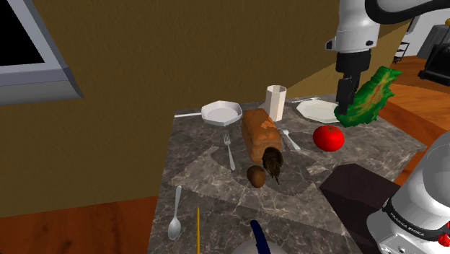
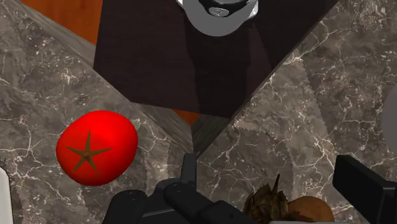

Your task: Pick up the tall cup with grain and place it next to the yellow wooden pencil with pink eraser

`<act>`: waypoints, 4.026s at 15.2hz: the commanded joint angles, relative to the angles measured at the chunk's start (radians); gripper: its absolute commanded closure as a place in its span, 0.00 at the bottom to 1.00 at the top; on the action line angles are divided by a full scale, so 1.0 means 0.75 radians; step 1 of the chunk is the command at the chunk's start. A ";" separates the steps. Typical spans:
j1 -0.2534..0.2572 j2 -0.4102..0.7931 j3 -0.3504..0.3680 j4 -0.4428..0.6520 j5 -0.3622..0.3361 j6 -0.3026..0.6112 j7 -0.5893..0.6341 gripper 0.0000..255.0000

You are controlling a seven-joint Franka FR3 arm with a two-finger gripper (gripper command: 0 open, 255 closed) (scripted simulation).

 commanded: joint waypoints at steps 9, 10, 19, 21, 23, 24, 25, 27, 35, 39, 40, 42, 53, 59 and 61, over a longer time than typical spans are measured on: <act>-0.044 0.328 -0.084 0.094 -0.071 0.299 -0.111 0.00; -0.048 0.372 -0.094 0.114 -0.076 0.331 -0.123 0.00; -0.080 0.777 -0.172 0.363 -0.085 0.563 -0.238 0.00; -0.086 0.869 -0.187 0.436 -0.077 0.598 -0.264 0.00; -0.094 0.961 -0.200 0.516 -0.067 0.627 -0.291 0.00; -0.098 1.008 -0.205 0.558 -0.060 0.639 -0.304 0.00; -0.102 1.054 -0.210 0.602 -0.053 0.649 -0.317 0.00; -0.112 1.148 -0.219 0.696 -0.037 0.665 -0.342 0.00; -0.172 1.544 -0.232 1.160 0.036 0.657 -0.431 0.00; -0.173 1.563 -0.230 1.133 0.040 0.704 -0.434 0.00; -0.173 1.569 -0.229 1.123 0.041 0.720 -0.434 0.00; -0.173 1.579 -0.228 1.102 0.043 0.751 -0.436 0.00; -0.173 1.588 -0.227 1.087 0.045 0.775 -0.437 1.00; -0.173 1.590 -0.227 1.088 0.045 0.775 -0.437 1.00; -0.173 1.588 -0.227 1.087 0.045 0.775 -0.437 1.00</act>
